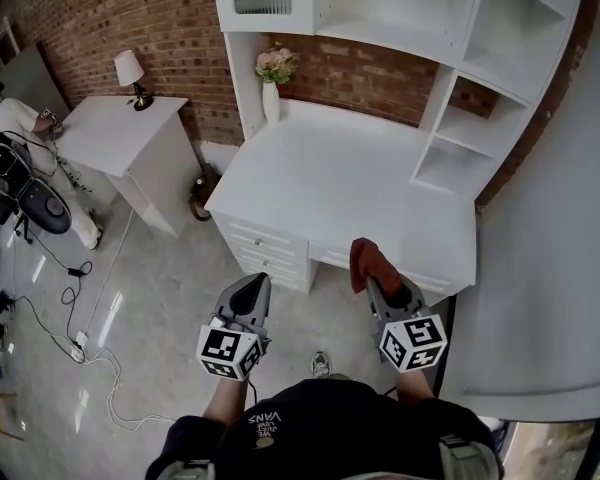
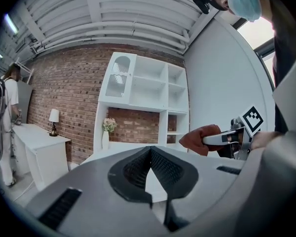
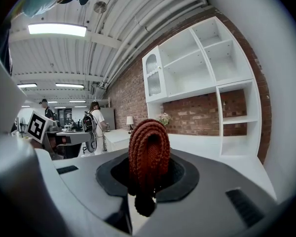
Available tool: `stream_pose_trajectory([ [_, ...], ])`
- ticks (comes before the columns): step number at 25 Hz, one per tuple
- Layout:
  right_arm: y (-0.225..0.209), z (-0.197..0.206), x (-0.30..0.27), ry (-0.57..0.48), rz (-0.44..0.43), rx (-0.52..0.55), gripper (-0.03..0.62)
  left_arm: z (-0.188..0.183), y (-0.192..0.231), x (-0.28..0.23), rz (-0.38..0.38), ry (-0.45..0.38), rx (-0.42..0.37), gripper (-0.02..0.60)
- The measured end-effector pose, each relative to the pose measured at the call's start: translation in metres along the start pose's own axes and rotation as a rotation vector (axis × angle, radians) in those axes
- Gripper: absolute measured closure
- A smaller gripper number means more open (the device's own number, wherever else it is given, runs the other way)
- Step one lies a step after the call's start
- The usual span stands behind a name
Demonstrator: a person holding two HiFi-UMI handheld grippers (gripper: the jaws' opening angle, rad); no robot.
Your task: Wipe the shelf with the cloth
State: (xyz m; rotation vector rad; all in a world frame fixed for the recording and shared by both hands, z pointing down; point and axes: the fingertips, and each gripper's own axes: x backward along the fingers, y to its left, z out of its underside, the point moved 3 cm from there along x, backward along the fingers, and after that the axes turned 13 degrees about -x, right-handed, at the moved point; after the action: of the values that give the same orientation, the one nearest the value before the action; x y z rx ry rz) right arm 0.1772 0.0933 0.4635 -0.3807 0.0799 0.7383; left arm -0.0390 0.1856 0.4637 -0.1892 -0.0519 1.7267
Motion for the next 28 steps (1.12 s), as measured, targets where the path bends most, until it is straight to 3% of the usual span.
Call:
stream_pose_trajectory([
  [9,-0.066,-0.039,-0.066,-0.017,-0.012,0.024,0.508,-0.007,0.017,-0.102,-0.005,-0.023,0.002,0.574],
  [19,-0.107,-0.063,-0.12,-0.024,0.016,0.023,0.508,0.009,0.04,-0.165,0.019,0.021,0.025,0.574],
  [28,-0.108,-0.087,-0.18,-0.072,0.121,0.012,0.508,0.009,0.093,-0.241,0.171,0.009,0.009,0.574],
])
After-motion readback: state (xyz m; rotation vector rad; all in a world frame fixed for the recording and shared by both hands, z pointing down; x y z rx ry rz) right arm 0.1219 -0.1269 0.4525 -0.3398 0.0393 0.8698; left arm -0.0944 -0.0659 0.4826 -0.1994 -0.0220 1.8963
